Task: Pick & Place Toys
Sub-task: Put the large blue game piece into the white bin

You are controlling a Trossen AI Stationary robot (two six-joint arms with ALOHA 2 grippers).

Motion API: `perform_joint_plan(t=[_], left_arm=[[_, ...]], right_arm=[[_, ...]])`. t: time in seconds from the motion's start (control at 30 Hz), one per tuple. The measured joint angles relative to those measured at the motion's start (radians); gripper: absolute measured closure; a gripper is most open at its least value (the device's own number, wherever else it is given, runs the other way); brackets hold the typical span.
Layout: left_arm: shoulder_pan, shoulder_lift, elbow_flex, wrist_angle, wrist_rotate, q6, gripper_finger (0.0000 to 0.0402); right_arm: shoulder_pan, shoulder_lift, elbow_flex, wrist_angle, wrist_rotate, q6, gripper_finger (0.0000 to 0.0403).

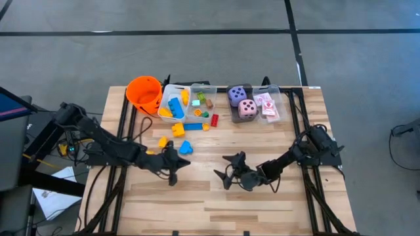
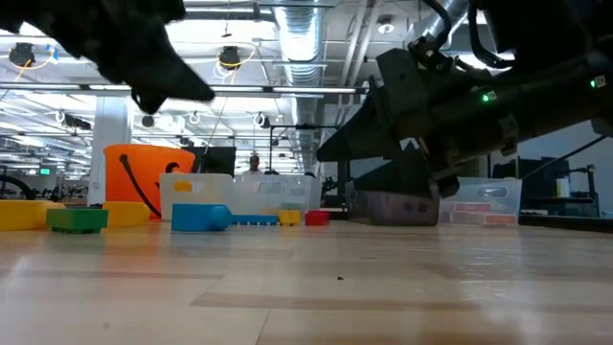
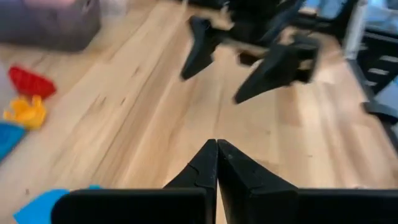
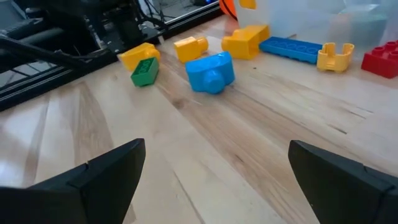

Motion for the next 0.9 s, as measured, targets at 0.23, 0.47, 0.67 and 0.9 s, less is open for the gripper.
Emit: perform_joint_plan(t=[0.23, 0.47, 0.67, 0.9], left_arm=[[0.045, 0.151, 0.000, 0.006, 0.033, -0.169, 0.0354], [0.132, 0.207, 0.000, -0.041, 0.251, -0.425, 0.0240], [0.189, 0.207, 0.000, -0.038, 0.406, -0.447, 0.0134], [0.205, 0.206, 0.000, -0.129, 0.559, -0.502, 0.0068]], right_arm=[[-0.005, 0.000, 0.000, -0.008, 0.000, -0.070, 0.0015], [-0.056, 0.000, 0.000, -0.022, 0.000, -0.161, 0.0015], [-0.122, 0.000, 0.000, -0.030, -0.021, -0.221, 0.0015], [-0.199, 0.000, 0.000, -0.030, -0.152, -0.245, 0.0015]])
